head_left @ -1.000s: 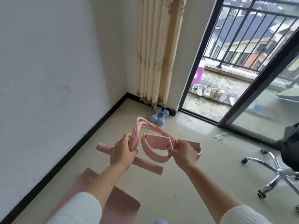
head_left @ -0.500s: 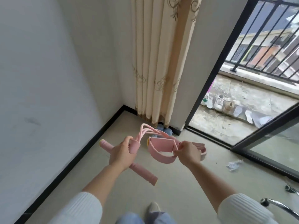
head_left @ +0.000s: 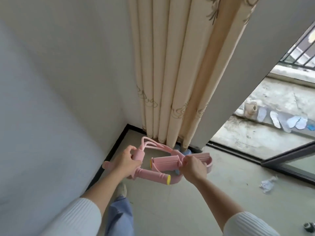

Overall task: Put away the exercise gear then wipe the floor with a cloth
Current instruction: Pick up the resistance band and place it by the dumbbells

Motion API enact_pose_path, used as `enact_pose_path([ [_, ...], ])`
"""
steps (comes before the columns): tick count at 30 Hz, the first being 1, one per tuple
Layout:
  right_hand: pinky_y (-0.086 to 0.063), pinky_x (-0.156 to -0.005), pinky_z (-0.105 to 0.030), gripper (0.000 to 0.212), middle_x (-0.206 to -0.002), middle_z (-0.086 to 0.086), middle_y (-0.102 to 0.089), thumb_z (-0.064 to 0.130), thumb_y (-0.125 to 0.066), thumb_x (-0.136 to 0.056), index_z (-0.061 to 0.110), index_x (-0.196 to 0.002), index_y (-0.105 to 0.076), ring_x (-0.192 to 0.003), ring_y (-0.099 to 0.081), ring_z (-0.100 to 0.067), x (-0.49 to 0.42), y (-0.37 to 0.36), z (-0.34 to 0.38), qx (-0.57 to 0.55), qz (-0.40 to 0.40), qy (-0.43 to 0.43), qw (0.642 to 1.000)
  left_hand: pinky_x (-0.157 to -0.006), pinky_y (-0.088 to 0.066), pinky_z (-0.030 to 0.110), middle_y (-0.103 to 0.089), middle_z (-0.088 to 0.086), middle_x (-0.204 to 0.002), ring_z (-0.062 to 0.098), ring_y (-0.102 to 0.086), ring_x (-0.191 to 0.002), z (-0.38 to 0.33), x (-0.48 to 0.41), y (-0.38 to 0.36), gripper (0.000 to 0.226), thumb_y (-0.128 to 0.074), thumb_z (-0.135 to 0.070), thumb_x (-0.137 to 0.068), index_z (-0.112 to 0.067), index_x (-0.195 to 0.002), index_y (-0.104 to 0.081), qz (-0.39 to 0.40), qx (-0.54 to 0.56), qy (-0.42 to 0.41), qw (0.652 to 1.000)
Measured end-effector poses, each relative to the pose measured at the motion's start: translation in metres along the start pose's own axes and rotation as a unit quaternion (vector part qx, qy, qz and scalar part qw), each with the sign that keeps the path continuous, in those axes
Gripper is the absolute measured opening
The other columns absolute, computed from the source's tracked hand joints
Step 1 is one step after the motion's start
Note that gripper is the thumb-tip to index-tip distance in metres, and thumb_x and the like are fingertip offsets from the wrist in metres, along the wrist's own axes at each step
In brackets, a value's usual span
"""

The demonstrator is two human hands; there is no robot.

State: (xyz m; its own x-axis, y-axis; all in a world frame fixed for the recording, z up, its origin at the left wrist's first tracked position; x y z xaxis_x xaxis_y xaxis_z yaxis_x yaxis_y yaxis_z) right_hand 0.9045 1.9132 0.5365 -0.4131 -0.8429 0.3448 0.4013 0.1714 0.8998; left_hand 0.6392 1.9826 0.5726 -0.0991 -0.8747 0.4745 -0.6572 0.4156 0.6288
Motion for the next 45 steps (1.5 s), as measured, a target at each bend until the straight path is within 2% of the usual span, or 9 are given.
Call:
enact_pose_path([
  [9, -0.041, -0.079, -0.034, 0.025, -0.085, -0.002, -0.070, 0.044, -0.050, -0.084, 0.021, -0.078, -0.057, -0.089, -0.065, -0.028, -0.098, -0.150, 0.072, -0.107, 0.104, -0.148, 0.978, -0.055, -0.040, 0.021, -0.063, -0.004, -0.103, 0.006, -0.055, -0.076, 0.069, -0.192, 0.019, 0.042, -0.071, -0.026, -0.078, -0.028, -0.114, -0.051, 0.108, -0.024, 0.074, 0.991],
  [13, -0.039, -0.072, -0.033, 0.024, -0.086, -0.003, -0.071, 0.043, -0.050, -0.085, 0.021, -0.080, -0.058, -0.088, -0.065, -0.029, -0.139, -0.210, 0.079, -0.086, 0.089, -0.157, 0.980, -0.085, -0.052, 0.042, -0.064, -0.007, -0.101, 0.017, -0.062, -0.089, 0.113, -0.264, -0.007, 0.041, -0.075, -0.032, -0.073, -0.039, -0.105, -0.050, 0.111, 0.004, 0.109, 0.988],
  [18, -0.036, -0.092, -0.037, 0.032, -0.110, -0.003, -0.061, 0.029, -0.053, -0.083, 0.018, -0.113, -0.057, -0.109, -0.054, -0.026, -0.195, -0.304, 0.065, -0.064, 0.042, -0.150, 0.986, -0.051, -0.038, 0.017, -0.062, -0.011, -0.093, 0.001, -0.055, -0.072, 0.163, -0.338, -0.075, 0.036, -0.072, -0.021, -0.079, -0.033, -0.108, -0.053, 0.079, 0.011, 0.069, 0.994],
  [23, -0.049, -0.061, -0.033, 0.048, -0.069, 0.004, -0.060, 0.028, -0.080, -0.048, 0.016, -0.093, -0.068, -0.065, -0.061, -0.022, -0.246, -0.399, 0.046, -0.014, -0.073, -0.112, 0.991, -0.058, -0.045, 0.020, -0.067, -0.002, -0.090, 0.004, -0.061, -0.072, 0.231, -0.408, -0.165, 0.039, -0.073, -0.010, -0.077, -0.028, -0.106, -0.056, 0.045, 0.097, 0.065, 0.992],
  [28, -0.042, -0.071, -0.037, 0.043, -0.074, 0.001, -0.056, 0.037, -0.052, -0.062, 0.017, -0.099, -0.061, -0.069, -0.056, -0.024, -0.300, -0.476, 0.031, -0.010, -0.160, -0.057, 0.985, -0.058, -0.048, 0.025, -0.070, 0.000, -0.087, 0.009, -0.066, -0.071, 0.274, -0.482, -0.229, 0.043, -0.071, -0.005, -0.075, -0.028, -0.108, -0.057, -0.003, 0.171, 0.051, 0.984],
  [35, -0.034, -0.074, -0.035, 0.061, -0.076, -0.005, -0.052, 0.010, -0.080, -0.038, 0.014, -0.092, -0.052, -0.071, -0.055, -0.030, -0.365, -0.557, 0.025, -0.069, -0.170, -0.067, 0.981, -0.049, -0.051, 0.022, -0.069, -0.002, -0.087, 0.002, -0.065, -0.070, 0.313, -0.542, -0.269, 0.043, -0.071, -0.004, -0.075, -0.029, -0.107, -0.057, -0.051, 0.174, -0.006, 0.983],
  [38, -0.041, -0.085, -0.037, 0.081, -0.101, -0.007, -0.052, 0.023, -0.078, -0.064, 0.012, -0.135, -0.040, -0.096, -0.052, -0.031, -0.380, -0.599, 0.019, -0.112, -0.075, -0.067, 0.989, -0.064, -0.057, 0.034, -0.071, 0.001, -0.093, 0.011, -0.067, -0.077, 0.324, -0.559, -0.276, 0.045, -0.072, -0.004, -0.072, -0.027, -0.108, -0.058, -0.054, 0.169, -0.002, 0.984],
  [42, -0.036, -0.083, -0.035, 0.052, -0.112, -0.007, -0.053, 0.017, -0.062, -0.080, 0.013, -0.131, -0.053, -0.104, -0.051, -0.033, -0.379, -0.611, 0.012, -0.176, -0.029, -0.001, 0.984, -0.071, -0.056, 0.033, -0.068, -0.006, -0.092, 0.010, -0.066, -0.080, 0.310, -0.562, -0.298, 0.046, -0.073, -0.007, -0.073, -0.033, -0.106, -0.055, -0.018, 0.129, -0.037, 0.991],
  [45, -0.024, -0.091, -0.023, 0.064, -0.115, 0.002, -0.056, 0.024, -0.055, -0.081, 0.026, -0.143, -0.040, -0.110, -0.050, -0.022, -0.372, -0.609, 0.005, -0.140, -0.029, 0.047, 0.989, -0.072, -0.053, 0.024, -0.065, -0.014, -0.086, 0.009, -0.066, -0.084, 0.300, -0.557, -0.323, 0.044, -0.073, -0.005, -0.070, -0.030, -0.103, -0.058, 0.007, 0.106, -0.066, 0.992],
])
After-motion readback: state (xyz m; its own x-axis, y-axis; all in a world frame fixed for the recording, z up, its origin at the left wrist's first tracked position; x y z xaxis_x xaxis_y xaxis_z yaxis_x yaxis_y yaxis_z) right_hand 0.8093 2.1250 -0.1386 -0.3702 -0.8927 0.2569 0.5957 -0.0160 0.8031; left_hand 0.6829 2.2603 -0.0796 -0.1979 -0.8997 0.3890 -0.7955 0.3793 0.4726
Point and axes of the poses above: each hand's wrist, its own x-axis away from the middle knuckle, its own y-axis out of the back of the hand, z = x × y, the point moved 10 cm from there along -x, towards the middle knuckle
